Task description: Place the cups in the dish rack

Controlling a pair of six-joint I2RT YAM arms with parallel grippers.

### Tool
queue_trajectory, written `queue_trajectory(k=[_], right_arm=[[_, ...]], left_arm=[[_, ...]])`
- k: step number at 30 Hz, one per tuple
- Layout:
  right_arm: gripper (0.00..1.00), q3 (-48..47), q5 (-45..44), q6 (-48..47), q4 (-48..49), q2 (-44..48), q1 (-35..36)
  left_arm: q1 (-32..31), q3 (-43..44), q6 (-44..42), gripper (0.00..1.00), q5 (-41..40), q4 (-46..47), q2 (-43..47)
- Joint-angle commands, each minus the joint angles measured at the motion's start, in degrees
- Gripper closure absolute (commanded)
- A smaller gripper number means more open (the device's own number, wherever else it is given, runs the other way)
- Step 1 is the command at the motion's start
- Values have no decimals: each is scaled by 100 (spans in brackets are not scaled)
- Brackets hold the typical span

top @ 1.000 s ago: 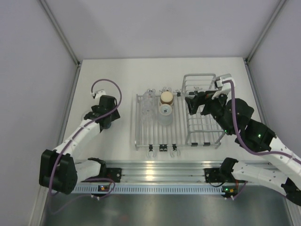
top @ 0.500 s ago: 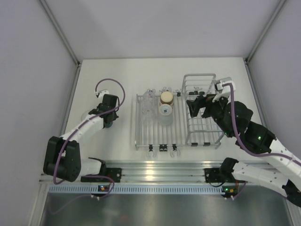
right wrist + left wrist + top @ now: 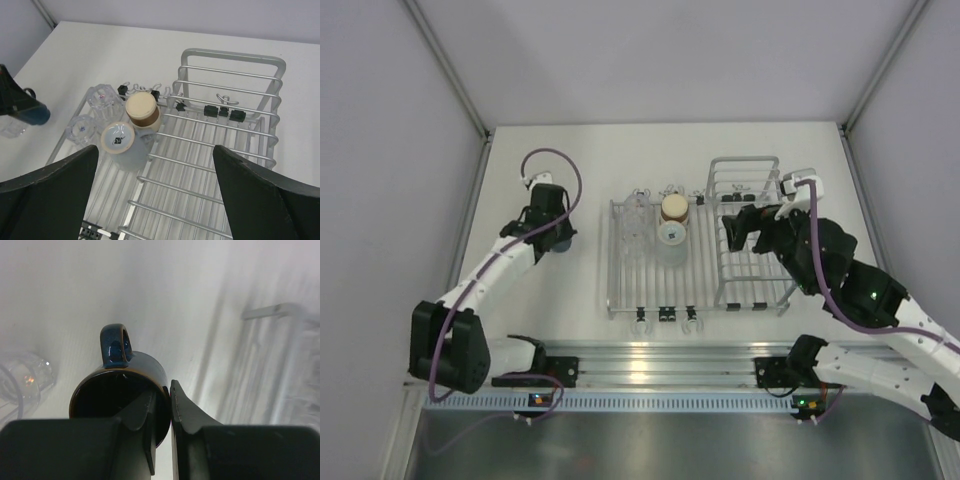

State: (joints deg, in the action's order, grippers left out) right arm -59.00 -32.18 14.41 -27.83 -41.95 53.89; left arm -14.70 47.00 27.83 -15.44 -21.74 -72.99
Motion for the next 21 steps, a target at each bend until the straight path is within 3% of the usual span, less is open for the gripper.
queue_trajectory(k=[1, 4, 7, 13, 18, 21], right_arm=[[2, 29, -297, 105, -213, 135, 78], [2, 29, -297, 175, -266, 187, 78], [2, 55, -262, 237, -231, 284, 78], [1, 336, 211, 194, 549, 784, 69], [0, 635, 783, 132, 1411, 1137, 69], [0, 723, 1292, 105, 1886, 1041, 78]], left_arm=[[11, 862, 125, 100, 523, 363, 636], [11, 1118, 292, 100, 1313, 669, 970], [11, 917, 668, 100, 2482, 1556, 1339], [11, 92, 2196, 100, 4547, 4157, 1464], [-7, -455, 3708, 100, 5446, 6493, 1384], [-59, -543, 3957, 100, 5561, 6875, 1507]])
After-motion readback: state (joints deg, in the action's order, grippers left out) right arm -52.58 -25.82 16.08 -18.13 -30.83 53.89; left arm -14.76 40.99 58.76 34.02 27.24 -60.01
